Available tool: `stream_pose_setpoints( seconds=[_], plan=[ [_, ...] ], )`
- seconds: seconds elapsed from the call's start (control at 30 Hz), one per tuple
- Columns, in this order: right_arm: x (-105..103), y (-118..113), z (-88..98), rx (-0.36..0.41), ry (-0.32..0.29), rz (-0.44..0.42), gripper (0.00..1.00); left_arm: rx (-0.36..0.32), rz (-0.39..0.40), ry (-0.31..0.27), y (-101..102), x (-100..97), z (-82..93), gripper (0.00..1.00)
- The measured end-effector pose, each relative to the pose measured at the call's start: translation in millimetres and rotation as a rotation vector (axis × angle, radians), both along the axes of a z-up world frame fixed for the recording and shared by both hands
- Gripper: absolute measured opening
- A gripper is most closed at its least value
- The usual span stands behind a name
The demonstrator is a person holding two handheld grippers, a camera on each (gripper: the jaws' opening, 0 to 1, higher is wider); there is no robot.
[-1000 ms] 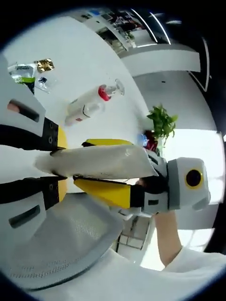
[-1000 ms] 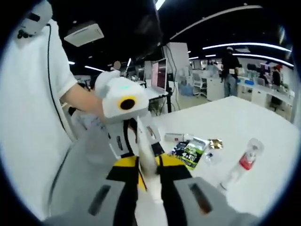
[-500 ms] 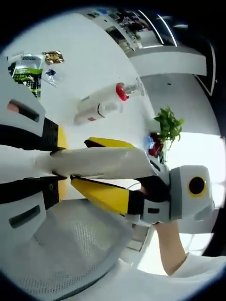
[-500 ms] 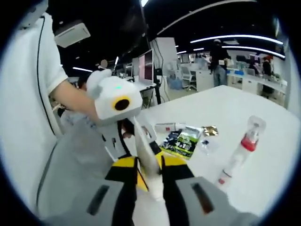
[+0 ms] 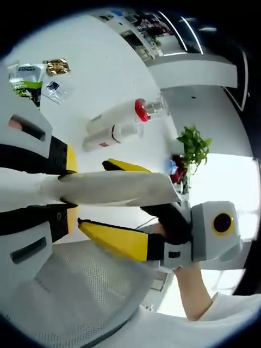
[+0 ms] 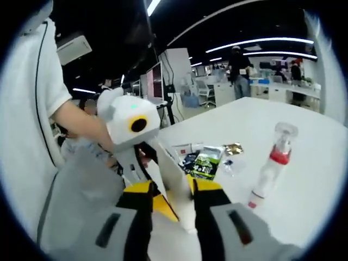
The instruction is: Arrange the skincare products in the storage area until every visible bottle or jar stands upright without overlapping.
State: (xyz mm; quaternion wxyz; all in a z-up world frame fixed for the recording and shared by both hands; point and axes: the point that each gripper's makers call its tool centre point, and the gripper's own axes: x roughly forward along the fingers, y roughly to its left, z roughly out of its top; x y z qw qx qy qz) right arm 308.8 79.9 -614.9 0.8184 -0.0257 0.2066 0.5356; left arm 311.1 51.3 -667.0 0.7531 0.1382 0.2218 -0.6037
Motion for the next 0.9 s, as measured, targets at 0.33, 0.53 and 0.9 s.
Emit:
stream_pose_setpoints(
  seconds=[0.33,0.53,0.9],
  plan=[
    [10.0,-21.4,-5.1,0.028,0.020,-0.107,0.38,0.015,0.006,-0.013,-0.1,28.5,-0.1,0.17],
    [12.1,-40.4,-14.6,0.030,0.043,-0.182,0.46,0.015,0.024,-0.018,2.5,52.1,0.0,0.17],
    [13.1,-63.4,-20.4,0.041,0.069,-0.284,0.61,0.005,0.042,-0.029,-1.6,91.4,2.4,0.17]
  ],
)
